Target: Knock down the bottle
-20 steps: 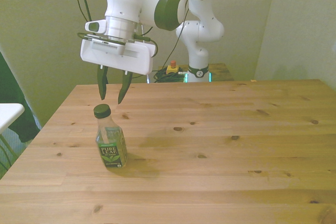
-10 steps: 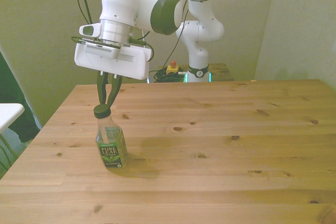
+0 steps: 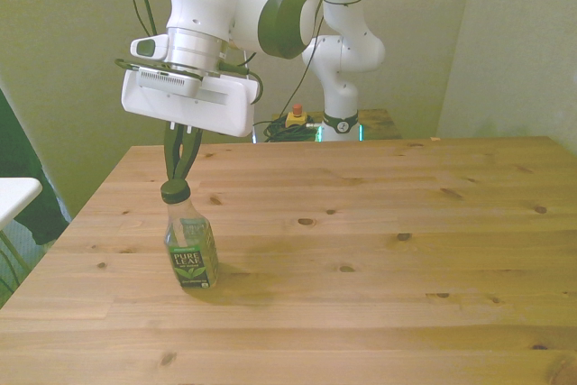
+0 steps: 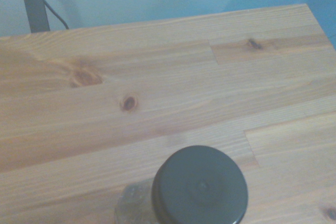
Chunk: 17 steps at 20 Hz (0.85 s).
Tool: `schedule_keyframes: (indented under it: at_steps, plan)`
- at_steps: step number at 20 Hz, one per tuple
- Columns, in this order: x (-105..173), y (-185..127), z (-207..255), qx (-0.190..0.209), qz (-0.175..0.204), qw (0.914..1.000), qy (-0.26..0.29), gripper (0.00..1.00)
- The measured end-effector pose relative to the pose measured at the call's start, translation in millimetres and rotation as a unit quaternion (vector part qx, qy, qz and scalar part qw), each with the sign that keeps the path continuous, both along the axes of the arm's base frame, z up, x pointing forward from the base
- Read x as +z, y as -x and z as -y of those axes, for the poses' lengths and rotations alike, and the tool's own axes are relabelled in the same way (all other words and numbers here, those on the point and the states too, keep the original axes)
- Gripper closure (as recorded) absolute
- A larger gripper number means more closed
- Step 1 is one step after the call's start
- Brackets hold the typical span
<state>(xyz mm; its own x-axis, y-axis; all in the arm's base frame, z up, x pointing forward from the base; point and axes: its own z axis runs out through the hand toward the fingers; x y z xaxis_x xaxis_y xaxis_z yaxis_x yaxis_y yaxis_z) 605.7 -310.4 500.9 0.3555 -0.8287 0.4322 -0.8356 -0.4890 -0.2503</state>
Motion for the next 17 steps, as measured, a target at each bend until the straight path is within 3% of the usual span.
schedule_keyframes:
  at_steps: [9,17]
  plan:
    - [-23.0,-65.4,-27.1,-0.024,0.015,0.9996,-0.002,1.00]
    - [-36.3,-90.6,-18.8,-0.048,0.016,0.9987,0.001,1.00]
